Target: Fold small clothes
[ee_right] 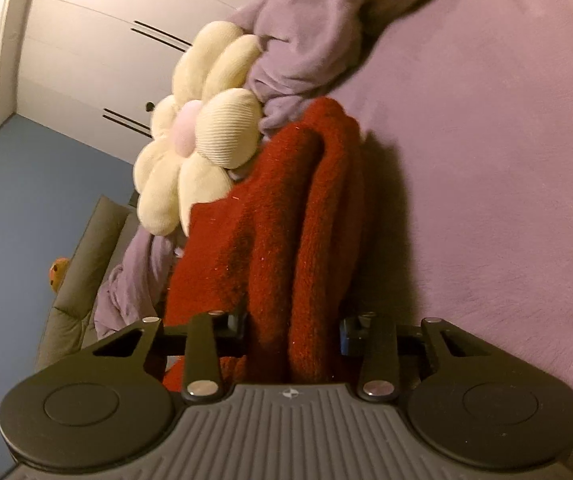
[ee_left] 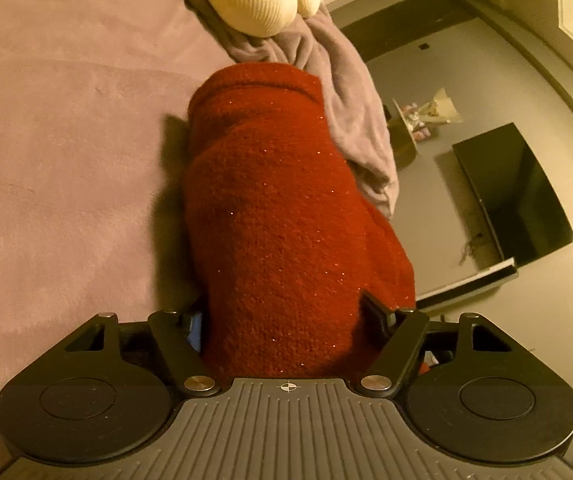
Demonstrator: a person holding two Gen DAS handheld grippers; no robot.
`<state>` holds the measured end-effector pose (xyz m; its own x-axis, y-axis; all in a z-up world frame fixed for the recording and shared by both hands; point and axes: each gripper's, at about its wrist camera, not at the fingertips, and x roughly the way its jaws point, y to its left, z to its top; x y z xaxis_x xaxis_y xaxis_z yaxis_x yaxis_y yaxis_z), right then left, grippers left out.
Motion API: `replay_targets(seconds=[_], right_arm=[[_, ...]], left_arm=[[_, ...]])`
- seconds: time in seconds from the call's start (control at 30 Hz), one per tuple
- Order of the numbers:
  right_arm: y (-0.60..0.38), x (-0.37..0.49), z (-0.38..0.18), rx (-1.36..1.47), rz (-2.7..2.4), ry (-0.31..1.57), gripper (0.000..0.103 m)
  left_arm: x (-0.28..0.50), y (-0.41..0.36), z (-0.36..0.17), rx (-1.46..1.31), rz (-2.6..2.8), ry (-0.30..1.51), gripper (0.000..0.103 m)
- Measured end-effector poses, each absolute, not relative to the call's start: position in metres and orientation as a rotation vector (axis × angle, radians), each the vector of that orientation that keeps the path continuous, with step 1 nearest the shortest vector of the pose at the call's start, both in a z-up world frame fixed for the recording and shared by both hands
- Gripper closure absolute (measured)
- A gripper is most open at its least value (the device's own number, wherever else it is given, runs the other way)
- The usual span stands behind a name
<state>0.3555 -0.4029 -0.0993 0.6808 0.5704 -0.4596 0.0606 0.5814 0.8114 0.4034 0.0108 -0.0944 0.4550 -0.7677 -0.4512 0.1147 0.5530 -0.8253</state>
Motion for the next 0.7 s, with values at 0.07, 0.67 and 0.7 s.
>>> replay_targets(seconds=[0.07, 0.67, 0.7], right_arm=[[-0.394, 0.352, -0.087, 0.91, 0.362, 0.774, 0.067], [-0.252, 0.292, -0.041, 0.536, 0.278, 0.849, 0.051], [-0.248, 0.286, -0.031, 0.496, 0.24, 0.801, 0.051]], left_arm=[[0.398, 0.013, -0.087, -0.817, -0.635, 0.933, 0.027], [0.276, 0.14, -0.011, -0.551, -0.224, 0.881, 0.022], [0.272, 0.144, -0.004, -0.543, -0.186, 0.837, 0.012]])
